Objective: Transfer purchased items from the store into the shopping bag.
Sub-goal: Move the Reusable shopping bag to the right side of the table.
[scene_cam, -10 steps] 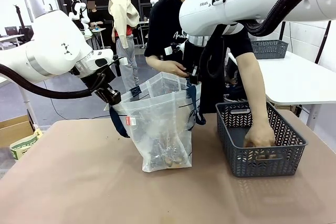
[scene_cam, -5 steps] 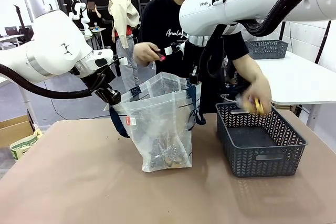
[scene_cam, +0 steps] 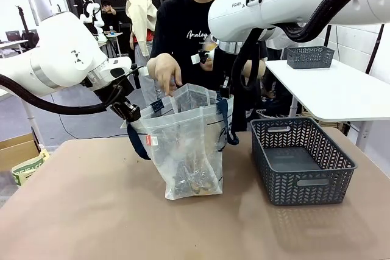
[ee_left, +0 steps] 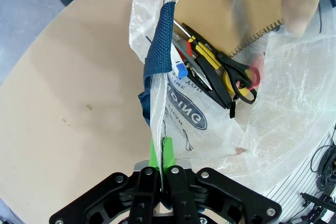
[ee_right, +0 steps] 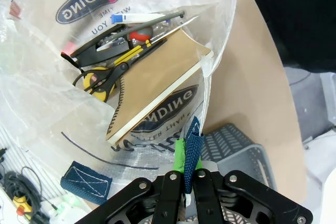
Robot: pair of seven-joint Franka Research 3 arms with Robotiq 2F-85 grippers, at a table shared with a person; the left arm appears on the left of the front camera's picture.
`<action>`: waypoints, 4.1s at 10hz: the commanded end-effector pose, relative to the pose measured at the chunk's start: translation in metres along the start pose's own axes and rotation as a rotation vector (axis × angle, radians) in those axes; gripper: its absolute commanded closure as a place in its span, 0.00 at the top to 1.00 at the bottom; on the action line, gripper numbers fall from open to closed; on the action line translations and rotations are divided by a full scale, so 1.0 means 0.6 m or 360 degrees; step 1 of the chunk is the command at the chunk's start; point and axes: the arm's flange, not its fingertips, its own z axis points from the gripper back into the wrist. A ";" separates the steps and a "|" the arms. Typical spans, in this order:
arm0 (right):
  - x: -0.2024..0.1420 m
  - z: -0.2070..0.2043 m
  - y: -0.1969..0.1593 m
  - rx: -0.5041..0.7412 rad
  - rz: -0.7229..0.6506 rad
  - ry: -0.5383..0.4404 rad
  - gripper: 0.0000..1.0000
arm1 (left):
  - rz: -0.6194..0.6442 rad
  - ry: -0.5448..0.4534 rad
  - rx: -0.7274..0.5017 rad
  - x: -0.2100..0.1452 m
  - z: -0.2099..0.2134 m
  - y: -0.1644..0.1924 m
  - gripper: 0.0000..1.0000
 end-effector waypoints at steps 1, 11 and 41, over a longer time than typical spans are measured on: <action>0.000 0.002 0.000 -0.0002 -0.0001 -0.0002 0.00 | 0.0001 -0.0001 0.0001 0.000 0.000 0.001 0.00; 0.000 0.002 0.000 -0.0002 -0.0001 -0.0002 0.00 | 0.0001 -0.0001 0.0001 0.000 0.000 0.001 0.00; 0.000 0.002 0.000 -0.0002 -0.0001 -0.0002 0.00 | 0.0001 -0.0001 0.0001 0.000 0.000 0.001 0.00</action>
